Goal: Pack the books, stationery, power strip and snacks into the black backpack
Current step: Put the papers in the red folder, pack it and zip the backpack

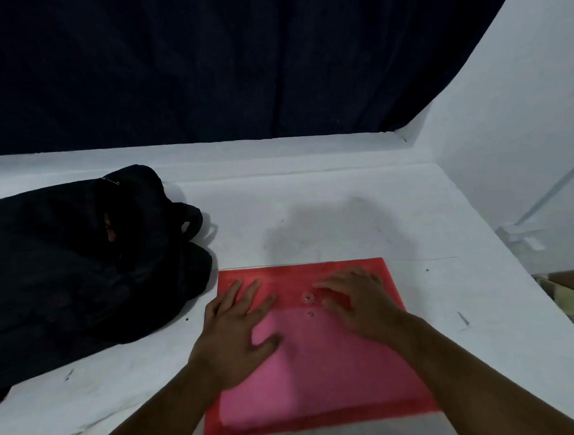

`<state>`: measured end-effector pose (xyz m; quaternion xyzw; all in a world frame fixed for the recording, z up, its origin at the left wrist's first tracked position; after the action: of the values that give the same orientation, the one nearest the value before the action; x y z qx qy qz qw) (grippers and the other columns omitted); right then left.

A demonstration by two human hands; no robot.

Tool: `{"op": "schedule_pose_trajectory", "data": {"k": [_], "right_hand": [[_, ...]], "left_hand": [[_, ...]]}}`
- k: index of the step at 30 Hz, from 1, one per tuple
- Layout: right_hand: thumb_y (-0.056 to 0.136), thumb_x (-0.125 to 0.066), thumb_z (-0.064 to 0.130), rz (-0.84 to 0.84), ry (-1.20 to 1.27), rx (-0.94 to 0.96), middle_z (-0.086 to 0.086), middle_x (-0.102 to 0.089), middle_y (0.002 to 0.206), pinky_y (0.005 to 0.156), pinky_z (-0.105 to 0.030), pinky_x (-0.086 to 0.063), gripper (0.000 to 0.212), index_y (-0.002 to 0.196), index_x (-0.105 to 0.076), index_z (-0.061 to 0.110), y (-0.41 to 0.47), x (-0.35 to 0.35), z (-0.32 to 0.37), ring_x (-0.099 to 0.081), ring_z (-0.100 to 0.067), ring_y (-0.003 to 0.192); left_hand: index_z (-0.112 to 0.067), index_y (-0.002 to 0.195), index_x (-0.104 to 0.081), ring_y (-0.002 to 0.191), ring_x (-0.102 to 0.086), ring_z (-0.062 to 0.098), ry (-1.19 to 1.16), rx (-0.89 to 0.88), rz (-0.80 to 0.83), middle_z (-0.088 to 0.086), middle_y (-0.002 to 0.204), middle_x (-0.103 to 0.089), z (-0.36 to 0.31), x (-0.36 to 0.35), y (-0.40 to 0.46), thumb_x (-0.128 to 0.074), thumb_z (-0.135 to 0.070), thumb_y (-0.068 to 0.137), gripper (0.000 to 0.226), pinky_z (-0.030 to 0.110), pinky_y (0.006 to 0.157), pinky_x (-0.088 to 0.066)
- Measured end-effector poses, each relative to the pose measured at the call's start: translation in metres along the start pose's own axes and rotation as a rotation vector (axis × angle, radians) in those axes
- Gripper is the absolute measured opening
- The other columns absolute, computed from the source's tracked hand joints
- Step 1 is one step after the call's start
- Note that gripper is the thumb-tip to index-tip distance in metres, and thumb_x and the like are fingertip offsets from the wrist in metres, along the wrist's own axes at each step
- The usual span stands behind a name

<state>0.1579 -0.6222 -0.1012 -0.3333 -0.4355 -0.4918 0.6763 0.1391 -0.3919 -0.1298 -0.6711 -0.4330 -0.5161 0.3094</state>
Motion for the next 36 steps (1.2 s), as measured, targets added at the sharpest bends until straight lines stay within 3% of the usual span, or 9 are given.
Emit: {"op": "schedule_pose_trajectory", "data": {"k": [4,9,17,21,26,29,33,36], "right_hand": [[0.086,-0.057,0.046,-0.076,0.023,0.062,0.031,-0.055,0.116,0.09,-0.036,-0.033,0.028,0.111,-0.069,0.043,0.009,-0.007,-0.002,-0.04,-0.009,0.11],[0.082,-0.062,0.039,-0.144,0.051,0.094,0.026,-0.05,0.102,0.087,-0.039,-0.039,0.009,0.083,-0.069,0.033,0.007,-0.009,-0.008,-0.043,-0.01,0.104],[0.082,-0.044,0.033,-0.2,-0.137,0.133,0.011,-0.055,0.094,0.073,-0.036,-0.037,0.018,0.072,-0.058,0.026,0.005,-0.021,0.003,-0.047,-0.017,0.096],[0.088,-0.045,0.03,-0.27,-0.163,0.155,0.011,-0.057,0.077,0.074,-0.035,-0.029,0.021,0.073,-0.059,0.026,-0.008,-0.013,0.006,-0.052,-0.018,0.08],[0.093,-0.041,0.03,-0.157,-0.145,0.095,0.008,-0.069,0.077,0.077,-0.039,-0.044,0.028,0.088,-0.068,0.027,-0.021,-0.014,0.004,-0.061,-0.018,0.074],[0.088,-0.052,0.023,-0.149,-0.132,0.066,0.007,-0.072,0.078,0.07,-0.035,-0.053,0.02,0.093,-0.072,0.023,-0.031,-0.015,0.01,-0.065,-0.014,0.069],[0.087,-0.047,0.025,-0.152,-0.141,0.016,0.005,-0.071,0.069,0.064,-0.03,-0.056,0.035,0.108,-0.074,0.018,-0.048,-0.019,0.024,-0.064,-0.008,0.059],[0.081,-0.058,0.024,-0.15,-0.153,-0.034,0.007,-0.065,0.058,0.056,-0.026,-0.054,0.035,0.112,-0.073,0.017,-0.054,-0.02,0.033,-0.058,-0.005,0.05]], "left_hand": [[-0.047,0.154,-0.026,0.153,0.015,0.009,-0.016,0.026,0.012,-0.017,0.166,-0.005,0.002,0.001,0.001,-0.033,-0.079,0.087,0.074,0.033,0.12,0.003],[-0.046,0.152,-0.032,0.153,0.009,0.007,-0.039,0.037,0.001,-0.018,0.165,-0.011,0.001,0.003,0.0,-0.038,-0.077,0.087,0.073,0.033,0.12,-0.001],[-0.047,0.151,-0.034,0.154,0.005,0.007,-0.076,0.048,-0.002,-0.018,0.165,-0.015,0.001,0.003,0.0,-0.04,-0.077,0.087,0.072,0.035,0.12,-0.009],[-0.048,0.151,-0.033,0.154,0.006,0.006,-0.075,0.049,-0.008,-0.019,0.164,-0.014,0.001,0.003,-0.001,-0.041,-0.077,0.087,0.071,0.031,0.119,-0.004],[-0.045,0.15,-0.038,0.154,0.002,0.007,-0.086,0.049,-0.032,-0.017,0.164,-0.019,0.001,0.004,-0.001,-0.042,-0.077,0.086,0.071,0.032,0.118,-0.006],[-0.045,0.15,-0.039,0.154,0.002,0.008,-0.094,0.049,-0.034,-0.017,0.164,-0.019,0.001,0.003,-0.001,-0.04,-0.077,0.086,0.072,0.034,0.119,-0.009],[-0.047,0.152,-0.033,0.153,0.008,0.006,-0.058,0.045,-0.023,-0.019,0.165,-0.012,0.002,0.003,-0.001,-0.035,-0.079,0.086,0.073,0.028,0.118,-0.001],[-0.046,0.151,-0.034,0.154,0.005,0.008,-0.063,0.043,-0.029,-0.017,0.165,-0.015,0.002,0.002,-0.002,-0.037,-0.078,0.086,0.073,0.032,0.117,-0.004]]}}
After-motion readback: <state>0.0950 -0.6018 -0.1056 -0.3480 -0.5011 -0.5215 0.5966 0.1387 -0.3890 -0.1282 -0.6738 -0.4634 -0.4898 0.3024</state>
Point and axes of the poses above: each hand's wrist, its own y-axis towards the middle knuckle, its own x-axis out of the back of the hand, z = x × y, the point moved 7 cm from there along y, towards the middle knuckle
